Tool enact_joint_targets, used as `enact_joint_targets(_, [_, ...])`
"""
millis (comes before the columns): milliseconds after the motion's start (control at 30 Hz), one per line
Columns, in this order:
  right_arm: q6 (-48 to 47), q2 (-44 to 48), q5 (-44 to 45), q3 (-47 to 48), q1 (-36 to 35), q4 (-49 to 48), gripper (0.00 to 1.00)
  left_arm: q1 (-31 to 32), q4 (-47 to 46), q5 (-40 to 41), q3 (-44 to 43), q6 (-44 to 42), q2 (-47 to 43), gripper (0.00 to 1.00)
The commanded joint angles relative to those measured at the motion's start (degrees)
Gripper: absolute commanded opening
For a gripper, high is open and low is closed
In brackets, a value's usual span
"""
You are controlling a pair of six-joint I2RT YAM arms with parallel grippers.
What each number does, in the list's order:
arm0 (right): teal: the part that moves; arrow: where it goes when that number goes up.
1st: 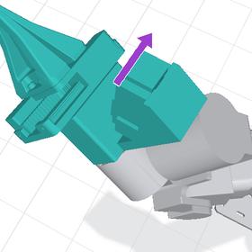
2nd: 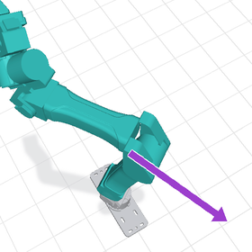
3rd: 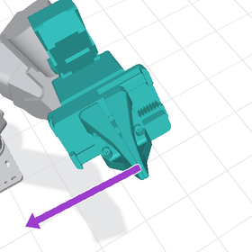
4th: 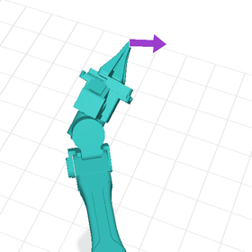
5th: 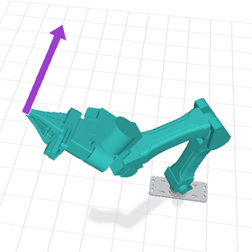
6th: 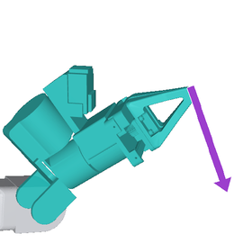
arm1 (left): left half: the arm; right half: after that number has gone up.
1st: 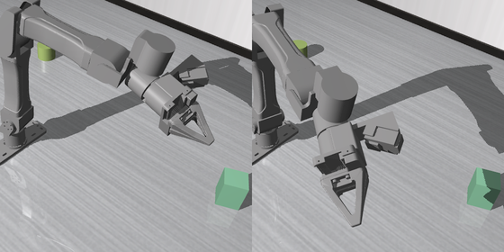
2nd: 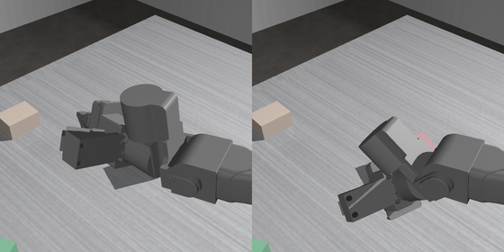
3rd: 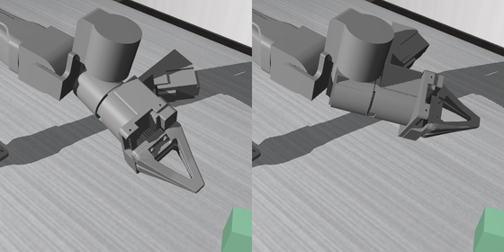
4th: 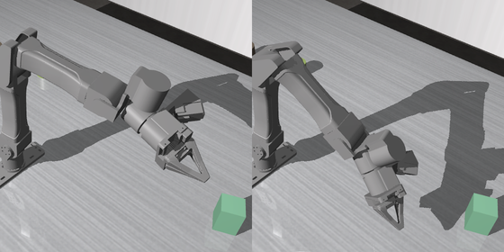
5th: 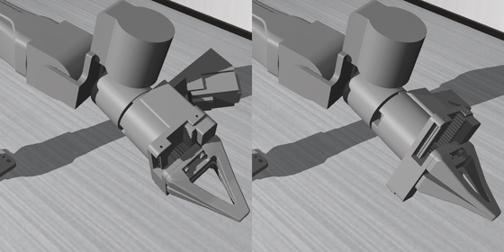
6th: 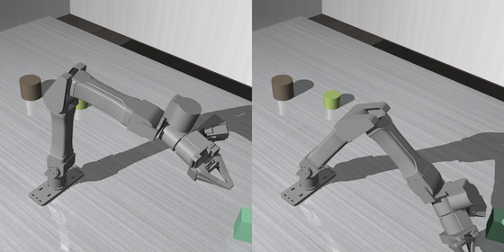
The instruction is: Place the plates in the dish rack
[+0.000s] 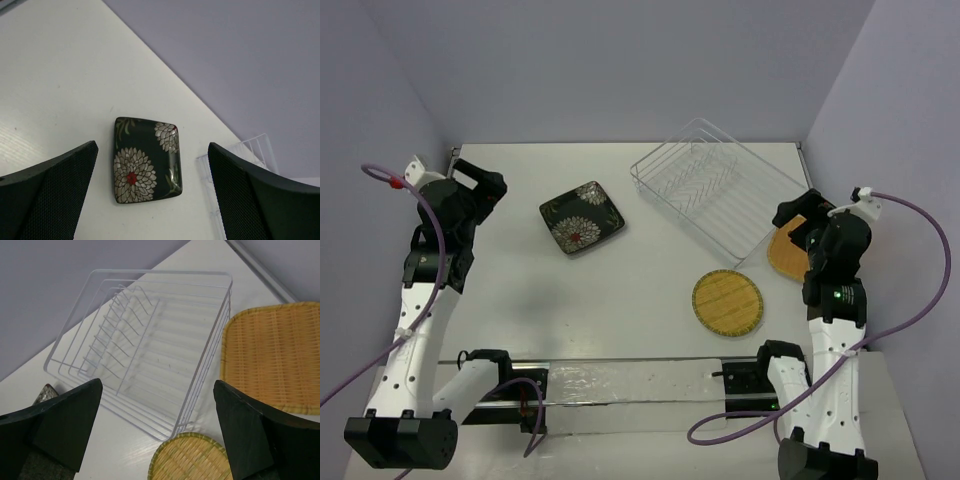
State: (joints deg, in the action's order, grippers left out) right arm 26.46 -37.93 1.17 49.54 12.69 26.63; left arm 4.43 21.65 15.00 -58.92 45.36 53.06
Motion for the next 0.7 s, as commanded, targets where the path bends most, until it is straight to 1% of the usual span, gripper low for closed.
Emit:
enact_joint_targets(0, [-1.3,-1.1,-6.5,3.1,0.1,-2.1,1.0,-0.2,1.1,-1.9,1.9,-0.2,1.1,0.99])
enact_joint_targets(100, [-5.3,-3.2,-19.0,2.2,-1.7,-5.8,1.0,-0.2,-1.5,-7.4,5.1,0.6,4.6,0.99])
enact_joint_targets(133, [-6.9,-4.2,-21.0,1.5,-3.9,-7.8,1.0,-0.2,-3.1,-8.7,5.9,0.8,6.2,0.99])
enact_joint_targets(167, [-7.6,-5.2,-21.8,1.5,-6.5,-9.1,1.0,-0.2,-4.2,-11.6,7.6,1.1,7.5,0.99])
enact_joint_targets(200, [-9.3,-6.0,-20.3,1.9,-13.1,-9.5,1.0,-0.1,-5.3,-12.9,8.4,1.7,9.9,0.99])
enact_joint_targets(233, [-10.7,-7.3,-17.5,2.7,-14.3,-9.5,1.0,-0.1,-6.3,-14.1,9.1,1.7,11.5,0.99])
enact_joint_targets(267, [-12.0,-9.7,-14.4,4.5,-21.0,-9.5,1.0,0.0,-8.7,-14.6,10.3,2.1,12.7,0.99])
enact_joint_targets(300, [-13.1,-11.7,-10.6,6.0,-25.5,-9.5,1.0,0.1,-10.2,-16.2,11.0,2.6,14.1,0.99])
enact_joint_targets(367, [-14.2,-17.9,-9.9,8.9,-29.9,-9.7,1.0,0.8,-12.4,-17.9,11.1,2.6,19.2,0.99])
enact_joint_targets(467, [-13.0,-23.6,-13.9,12.6,-32.6,-11.0,1.0,2.2,-16.2,-19.1,10.4,1.7,25.9,0.99])
enact_joint_targets(567, [-12.7,-28.3,-12.7,14.9,-34.9,-11.1,1.0,2.5,-18.3,-20.1,9.0,1.2,30.5,0.99])
enact_joint_targets(667, [-11.9,-30.2,-12.2,15.7,-35.6,-11.4,1.0,2.6,-20.2,-21.5,8.0,1.3,36.1,0.91])
